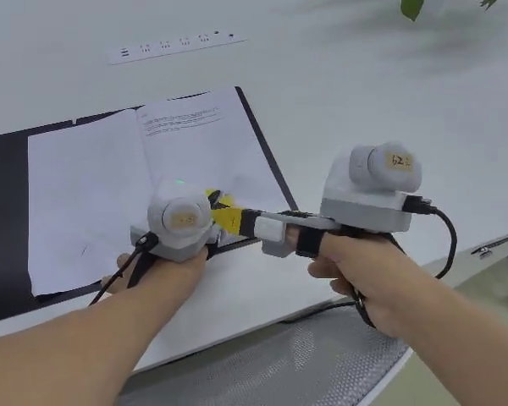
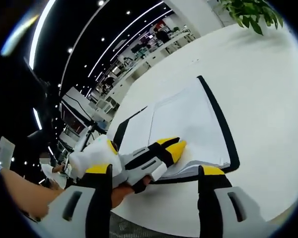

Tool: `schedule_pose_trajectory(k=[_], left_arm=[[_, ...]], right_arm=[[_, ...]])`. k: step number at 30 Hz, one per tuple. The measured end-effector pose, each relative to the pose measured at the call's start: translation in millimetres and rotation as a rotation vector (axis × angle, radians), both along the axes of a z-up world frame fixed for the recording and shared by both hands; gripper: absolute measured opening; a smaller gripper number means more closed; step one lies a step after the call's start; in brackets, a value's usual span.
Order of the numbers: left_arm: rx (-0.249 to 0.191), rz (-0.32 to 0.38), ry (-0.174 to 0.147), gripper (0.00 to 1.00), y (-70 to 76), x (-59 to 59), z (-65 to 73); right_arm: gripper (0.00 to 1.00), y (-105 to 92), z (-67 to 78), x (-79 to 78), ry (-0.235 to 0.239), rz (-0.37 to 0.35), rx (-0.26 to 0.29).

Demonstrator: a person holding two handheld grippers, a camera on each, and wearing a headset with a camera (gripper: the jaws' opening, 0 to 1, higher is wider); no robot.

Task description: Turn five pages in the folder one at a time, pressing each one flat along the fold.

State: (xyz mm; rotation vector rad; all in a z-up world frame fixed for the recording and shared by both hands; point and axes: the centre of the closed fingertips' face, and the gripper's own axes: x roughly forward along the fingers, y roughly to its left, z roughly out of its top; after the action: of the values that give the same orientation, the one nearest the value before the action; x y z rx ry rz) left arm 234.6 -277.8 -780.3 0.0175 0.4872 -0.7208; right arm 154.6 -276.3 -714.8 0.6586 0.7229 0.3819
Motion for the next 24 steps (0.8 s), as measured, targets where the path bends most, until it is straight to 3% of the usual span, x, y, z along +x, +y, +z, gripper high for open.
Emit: schedule_pose_trajectory(k=[2,4,9,14,16,18,20,24], left_arm=[[0.052,-0.036,-0.043,0.08,3.4,1.5,0.6],[0.031,-0.021,-0.026,0.08,3.7,1.2,0.4],[0.027,-0.02,-0.029,0.08,3.1,0.4,0.6],[0.026,-0.02,-0.029,0.08,2.7,-0.5,0.8],[0.025,-0.02,-0.029,0.08,2.6,-0.3,0.7],[0.024,-0.019,-0.028,0.08,2.3,-0.4,0.5],[0.025,-0.019,-0.028,0.08,1.9,-0.7,0.4],[0.024,-0.02,-0.027,0.08,1.5,-0.9,0.3]], right_arm=[[0.66,-4.3,-4.3,1.6,0.015,-0.026,0.009],[0.65,-6.3,-9.6,3.0,0.028,-0.037,0.014],[0.63,-8.6,-9.5,10.1,0.033,-0.098,0.077],[0.58,-9.1,-19.8,15.9,0.078,-0.148,0.139],[0.57,-13.2,-22.5,20.5,0.072,-0.181,0.141],[0.52,-14.8,-28.6,22.0,0.106,-0.209,0.161],[0.49,-19.2,-34.2,26.4,0.107,-0.239,0.156],[0.36,-26.2,-44.2,30.1,0.129,-0.282,0.135]])
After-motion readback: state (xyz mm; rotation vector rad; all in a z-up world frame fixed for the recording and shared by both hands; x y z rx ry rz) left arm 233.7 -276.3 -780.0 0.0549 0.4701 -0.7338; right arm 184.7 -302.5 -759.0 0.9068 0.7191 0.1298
